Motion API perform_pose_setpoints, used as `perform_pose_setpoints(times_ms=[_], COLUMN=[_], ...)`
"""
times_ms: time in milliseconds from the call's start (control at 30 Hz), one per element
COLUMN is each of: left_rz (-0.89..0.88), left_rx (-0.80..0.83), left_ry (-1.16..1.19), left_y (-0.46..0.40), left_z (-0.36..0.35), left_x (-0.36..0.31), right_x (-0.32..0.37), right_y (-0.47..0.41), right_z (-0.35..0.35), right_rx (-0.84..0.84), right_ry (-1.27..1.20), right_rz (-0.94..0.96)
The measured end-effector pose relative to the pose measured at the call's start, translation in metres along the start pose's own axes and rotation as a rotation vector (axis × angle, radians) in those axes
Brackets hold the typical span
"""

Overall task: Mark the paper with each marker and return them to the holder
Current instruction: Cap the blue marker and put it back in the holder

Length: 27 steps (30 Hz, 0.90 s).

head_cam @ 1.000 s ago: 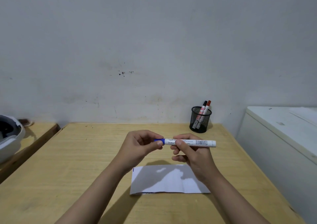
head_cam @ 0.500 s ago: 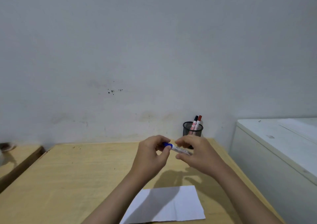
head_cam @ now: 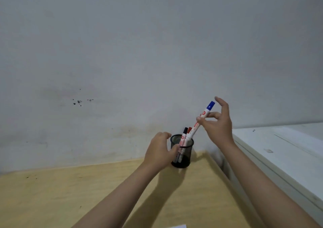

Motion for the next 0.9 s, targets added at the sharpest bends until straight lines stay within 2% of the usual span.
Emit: perform_pose_setpoints(times_ms=[300, 433, 667, 800, 900], left_rz=[0.091, 0.123, 0.133, 0.123, 0.077], left_rx=[0.026, -0.016, -0.069, -0.067, -0.034], left_ry=[-0.03, 0.044, 0.112, 0.077, 0.05], left_y=[-0.038, -0.04, -0.038, -0.038, -0.036], left_z=[-0.059, -0.06, -0.061, -0.062, -0.065], left_x=[0.02, 0.028, 0.035, 0.034, 0.029], right_x=[-0.098, -0.116, -0.135, -0.114, -0.089], right_y=[-0.006, -0.008, -0.023, -0.025, -0.017], right_z=[-0.027, -0.024, -0.048, -0.048, -0.052], right_rx=[0.143, 0.113, 0.239, 0.137, 0.169], right_ry=[0.268, 0.318, 0.566, 0.569, 0.378], right_rz=[-0.138, -0.132, -0.157, -0.075, -0.029])
Point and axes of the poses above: each hand's wrist, its own y-axis away from the middle knuckle, its own z-axis out of the back of the hand, x = y × z, the point moved 10 cm from there along -y, towards the middle knuckle, and after that the axes turned 14 degrees about -y, right-handed, at the moved point
